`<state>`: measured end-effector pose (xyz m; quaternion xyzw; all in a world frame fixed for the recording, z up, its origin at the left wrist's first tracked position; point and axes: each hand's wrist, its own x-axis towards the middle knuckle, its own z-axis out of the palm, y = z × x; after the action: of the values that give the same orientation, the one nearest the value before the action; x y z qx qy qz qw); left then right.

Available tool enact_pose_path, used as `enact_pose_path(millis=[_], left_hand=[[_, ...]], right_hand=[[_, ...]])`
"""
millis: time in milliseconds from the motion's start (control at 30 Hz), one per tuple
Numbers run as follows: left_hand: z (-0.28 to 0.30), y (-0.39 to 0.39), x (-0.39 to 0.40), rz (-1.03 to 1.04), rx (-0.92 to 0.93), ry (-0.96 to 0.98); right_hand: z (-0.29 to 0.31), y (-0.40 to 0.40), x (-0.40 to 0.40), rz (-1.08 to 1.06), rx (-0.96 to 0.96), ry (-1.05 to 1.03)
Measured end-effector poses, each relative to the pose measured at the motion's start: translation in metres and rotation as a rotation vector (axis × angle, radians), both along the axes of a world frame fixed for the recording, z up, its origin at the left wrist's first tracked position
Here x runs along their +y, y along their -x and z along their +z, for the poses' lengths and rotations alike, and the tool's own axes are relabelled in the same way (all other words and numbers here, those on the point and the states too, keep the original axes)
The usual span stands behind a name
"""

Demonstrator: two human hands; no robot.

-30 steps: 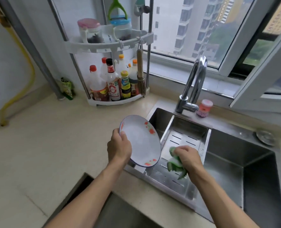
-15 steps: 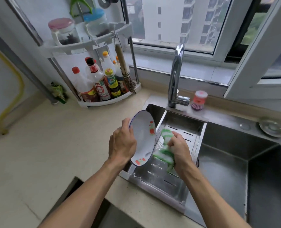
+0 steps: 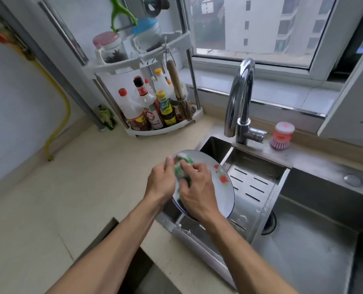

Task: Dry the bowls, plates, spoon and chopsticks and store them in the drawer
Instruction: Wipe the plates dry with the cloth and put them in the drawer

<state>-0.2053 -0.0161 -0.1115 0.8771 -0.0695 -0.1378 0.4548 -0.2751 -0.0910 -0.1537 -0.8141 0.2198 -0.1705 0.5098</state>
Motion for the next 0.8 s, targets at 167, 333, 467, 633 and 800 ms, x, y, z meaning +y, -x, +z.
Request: enact_pose_path(millis=[167,333,467,633,800], left_hand=[[-0.003,-0.013,0.011,0.065,0.033,0.034],[-0.004,-0.01,0.009,-0.009,-0.024,-0.057],[-0.007,-0.021,0.017,0.078,0.003,-0.033],[-0.005,-0.012,0.005,-0.018,-0.066,-0.093],[0.008,-0.019,0.009,0.114,-0.074,-0.063]], right_hand=[[0.002,0.005,-0.009,0.34,-0.064,0.205],[-0.001,-0.015,-0.021,0.08,-0.017,0.2],[-0.001,0.004,-0.005,0.477,-0.081,0.153],[-0.001,-0.02,-0.029,0.11,0.023,0.262],[0.005,0.008,-0.015,0.521,-0.079,0.201]])
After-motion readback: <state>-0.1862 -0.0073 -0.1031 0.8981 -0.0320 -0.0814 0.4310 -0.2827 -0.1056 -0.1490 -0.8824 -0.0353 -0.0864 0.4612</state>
